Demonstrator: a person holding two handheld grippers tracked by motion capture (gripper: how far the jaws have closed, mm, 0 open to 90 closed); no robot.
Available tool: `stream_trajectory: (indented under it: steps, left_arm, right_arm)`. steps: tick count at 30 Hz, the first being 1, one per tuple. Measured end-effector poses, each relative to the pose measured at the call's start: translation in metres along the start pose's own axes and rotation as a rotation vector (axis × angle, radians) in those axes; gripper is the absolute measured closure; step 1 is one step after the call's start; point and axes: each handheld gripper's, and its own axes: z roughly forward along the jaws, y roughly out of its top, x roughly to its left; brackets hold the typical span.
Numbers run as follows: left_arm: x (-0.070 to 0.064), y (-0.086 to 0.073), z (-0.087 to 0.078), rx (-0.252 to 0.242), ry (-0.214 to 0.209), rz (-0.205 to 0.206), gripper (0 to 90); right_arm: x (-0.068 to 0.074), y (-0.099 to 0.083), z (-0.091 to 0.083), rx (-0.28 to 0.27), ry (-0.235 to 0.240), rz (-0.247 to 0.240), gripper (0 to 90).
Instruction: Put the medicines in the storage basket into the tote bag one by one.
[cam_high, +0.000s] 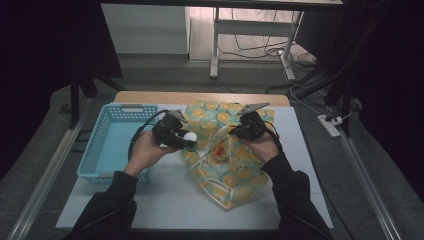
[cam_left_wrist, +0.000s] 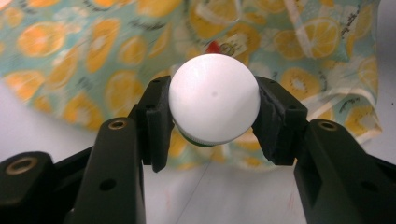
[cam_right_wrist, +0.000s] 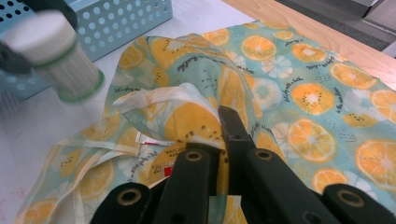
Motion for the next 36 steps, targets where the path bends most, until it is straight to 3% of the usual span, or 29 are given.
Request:
stream_trajectory:
  steps: [8,14,23,32,36]
  left_arm:
    - [-0.019,0.023,0.037,0.009,-0.033,0.054,50.8]
    - [-0.026,0.036,0.058,0.022,-0.014,0.082,50.8]
    - [-0.022,0.045,0.082,0.023,0.008,0.070,50.8]
    - [-0.014,0.056,0.094,0.012,0.061,0.067,50.8]
    - [-0.009,0.059,0.098,0.023,0.061,0.060,50.8]
  right_arm:
    - [-0.001,0.000,-0.003,-0.002,-0.003,0.001,88.9]
    - [-0.003,-0.002,-0.003,-0.002,-0.006,0.004,88.9]
    - [-0.006,-0.006,-0.003,-0.001,-0.009,0.013,88.9]
    - [-0.006,-0.005,-0.002,0.000,-0.010,0.013,89.0]
    - [-0.006,-0.006,-0.002,0.003,-0.013,0.013,88.9]
